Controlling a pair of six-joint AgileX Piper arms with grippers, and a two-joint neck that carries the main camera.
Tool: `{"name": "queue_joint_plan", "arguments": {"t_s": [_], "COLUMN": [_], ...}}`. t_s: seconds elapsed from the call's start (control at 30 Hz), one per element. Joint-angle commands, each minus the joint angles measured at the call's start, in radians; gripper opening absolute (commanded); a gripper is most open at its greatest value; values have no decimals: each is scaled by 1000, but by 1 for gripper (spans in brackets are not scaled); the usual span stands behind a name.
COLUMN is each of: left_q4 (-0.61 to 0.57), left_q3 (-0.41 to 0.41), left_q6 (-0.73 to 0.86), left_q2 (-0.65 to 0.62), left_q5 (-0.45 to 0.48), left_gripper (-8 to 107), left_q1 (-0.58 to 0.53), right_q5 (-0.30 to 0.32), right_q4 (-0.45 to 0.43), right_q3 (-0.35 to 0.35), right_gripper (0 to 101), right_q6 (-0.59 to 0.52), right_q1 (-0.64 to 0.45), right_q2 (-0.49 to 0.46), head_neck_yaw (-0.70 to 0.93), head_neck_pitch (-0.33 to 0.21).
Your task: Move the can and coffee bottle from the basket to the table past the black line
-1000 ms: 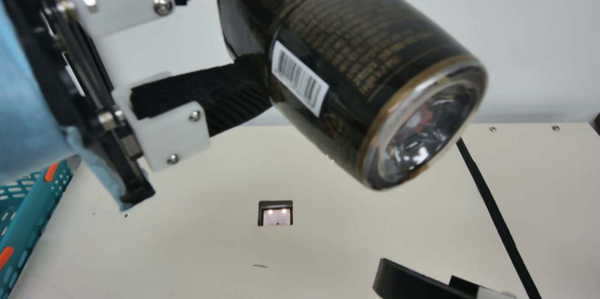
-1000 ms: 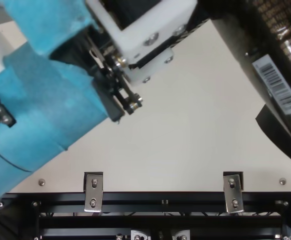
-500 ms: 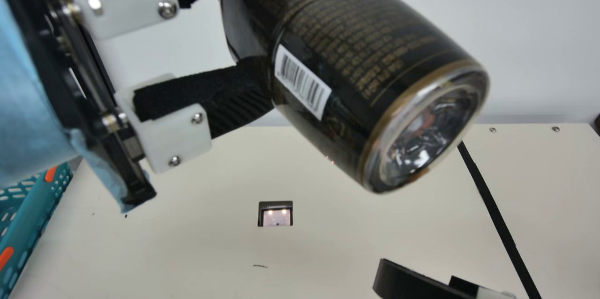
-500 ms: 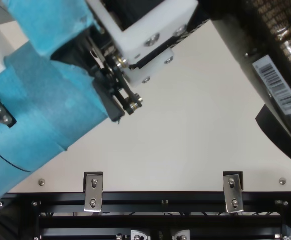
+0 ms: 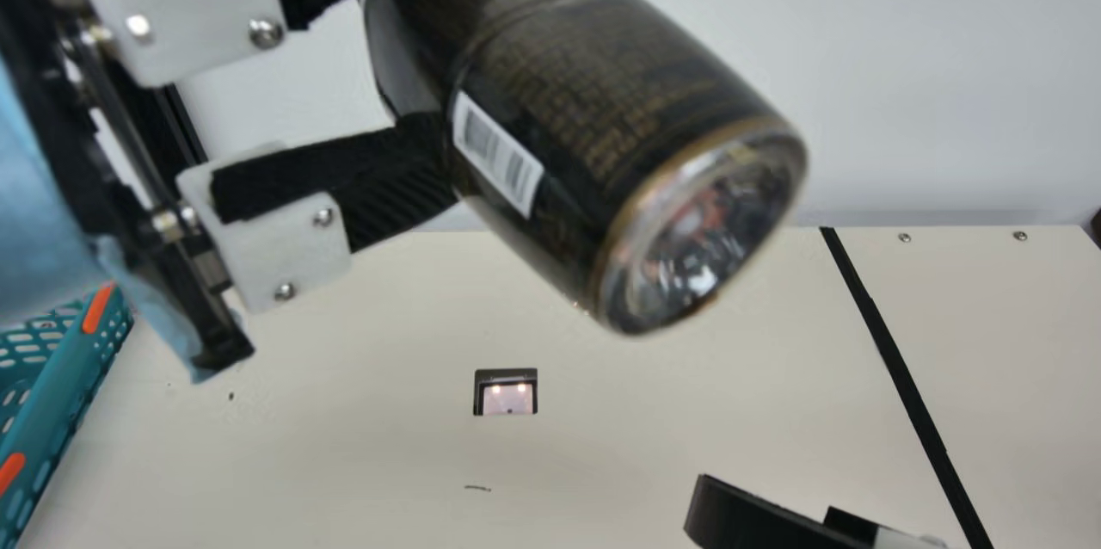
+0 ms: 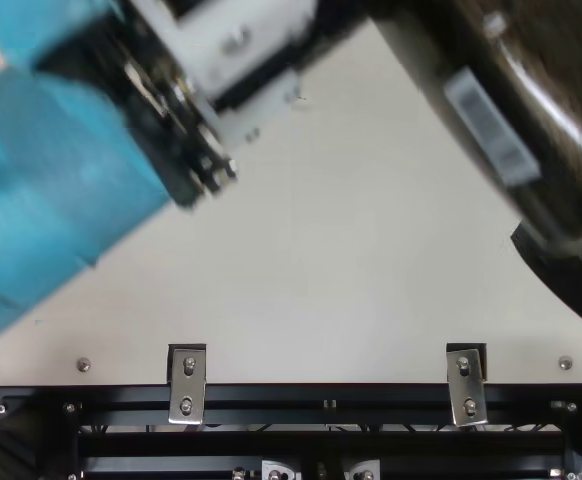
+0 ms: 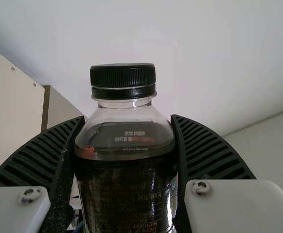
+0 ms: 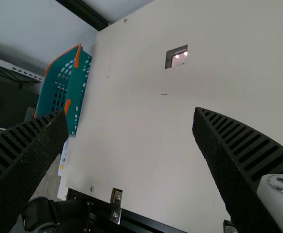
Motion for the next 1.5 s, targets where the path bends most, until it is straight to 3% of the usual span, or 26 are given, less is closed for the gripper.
{"name": "queue_joint_plan", "arguments": {"t_s": [0.0,0.27,0.7,1.13,1.47], "left_q4": [-12,-34,-16,-21,-149], "left_q3": [15,196,314,315,362], "left_q6": [17,59,149,155,237], "left_q2": [-1,-147,-171,-168,-83], "left_q5": [17,102,193,192,180], "left_gripper": [10,10,10,10,10], "left_q1": [38,175,396,397,355], "right_q5": [0,0,0,-1,-1], "right_q4": [0,0,0,0,0], "right_q3": [0,0,0,0,0], "right_gripper": [101,101,101,101,101], "right_q6": [0,0,0,0,0], "right_q1": [0,0,0,0,0], "right_q2": [0,0,0,0,0], "head_neck_yaw": [-4,-4,-4,-4,-4], "head_neck_pitch": [-25,-25,-25,-25,-25]}}
